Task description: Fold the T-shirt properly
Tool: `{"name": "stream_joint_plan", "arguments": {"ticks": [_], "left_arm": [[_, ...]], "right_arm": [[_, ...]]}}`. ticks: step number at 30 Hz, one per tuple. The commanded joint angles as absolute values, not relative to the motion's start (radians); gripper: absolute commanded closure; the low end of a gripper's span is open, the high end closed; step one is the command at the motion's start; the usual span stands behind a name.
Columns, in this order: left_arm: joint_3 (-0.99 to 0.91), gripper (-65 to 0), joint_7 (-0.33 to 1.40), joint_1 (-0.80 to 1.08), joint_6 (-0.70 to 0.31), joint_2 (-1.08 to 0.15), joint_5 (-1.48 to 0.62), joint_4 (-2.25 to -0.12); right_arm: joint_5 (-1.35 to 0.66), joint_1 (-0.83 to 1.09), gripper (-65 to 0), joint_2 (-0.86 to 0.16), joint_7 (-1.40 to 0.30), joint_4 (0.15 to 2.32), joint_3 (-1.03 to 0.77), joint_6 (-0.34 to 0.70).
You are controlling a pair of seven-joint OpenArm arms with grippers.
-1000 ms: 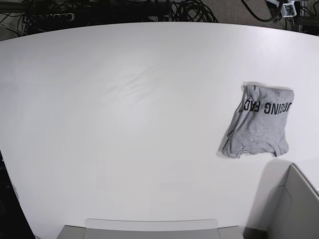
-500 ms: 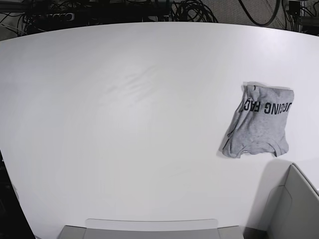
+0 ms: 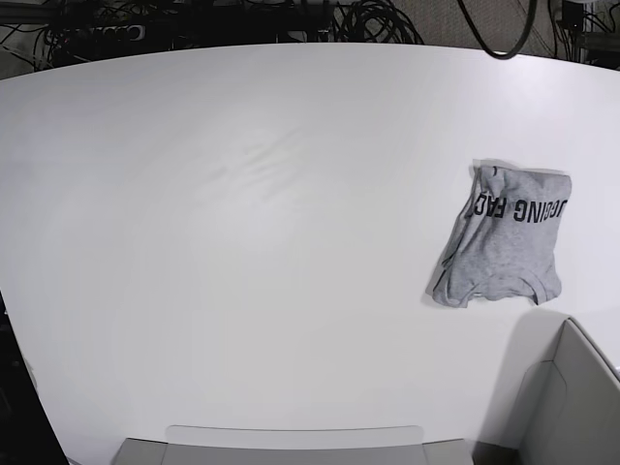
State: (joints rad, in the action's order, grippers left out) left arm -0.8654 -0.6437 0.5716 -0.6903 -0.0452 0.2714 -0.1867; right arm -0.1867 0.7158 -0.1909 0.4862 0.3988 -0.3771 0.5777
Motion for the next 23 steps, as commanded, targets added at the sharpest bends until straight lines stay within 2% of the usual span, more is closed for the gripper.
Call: {"name": "stream_joint_plan", "arguments": {"ticks": [1,5,8,10,13,16,20,23], "left_arm": [[-0.863,0.0,-0.645,0.568,-0.698,-0.065,0.292,-0.128],[-0.860,0.0,-0.639,0.489,-0.562,-0.128,0.381,0.000],[-0.860,0.0,-0.627,0.452,-0.407,-0.137,0.443,0.000],[-0.860,0.0,-0.555,0.429,-0.292,-0.137,0.487,0.000],[-0.860,0.0,-0.420,0.374,-0.162,-0.137,0.562,0.000],[-0.860,0.0,-0.364,0.335,-0.099,-0.137,0.576,0.000],[-0.860,0.0,-0.357,0.305,-0.093,-0.136,0.576,0.000],[-0.860,0.0,-0.357,0.298,-0.093,-0.133,0.576,0.000]], "right_arm": [[-0.191,0.696,0.0,-0.234,0.522,0.315,-0.380,0.596],[-0.188,0.530,0.0,-0.306,0.608,0.000,-0.372,0.596],[-0.188,0.455,0.0,-0.338,0.636,0.000,-0.371,0.596],[-0.186,0.426,0.0,-0.346,0.628,0.000,-0.337,0.588],[-0.182,0.378,0.0,-0.351,0.518,0.000,-0.222,0.550],[-0.182,0.323,0.0,-0.341,0.409,0.000,-0.071,0.363],[-0.183,0.275,0.0,-0.283,0.404,0.000,0.099,0.039],[-0.185,0.240,0.0,-0.246,0.403,0.000,0.214,-0.114]]}}
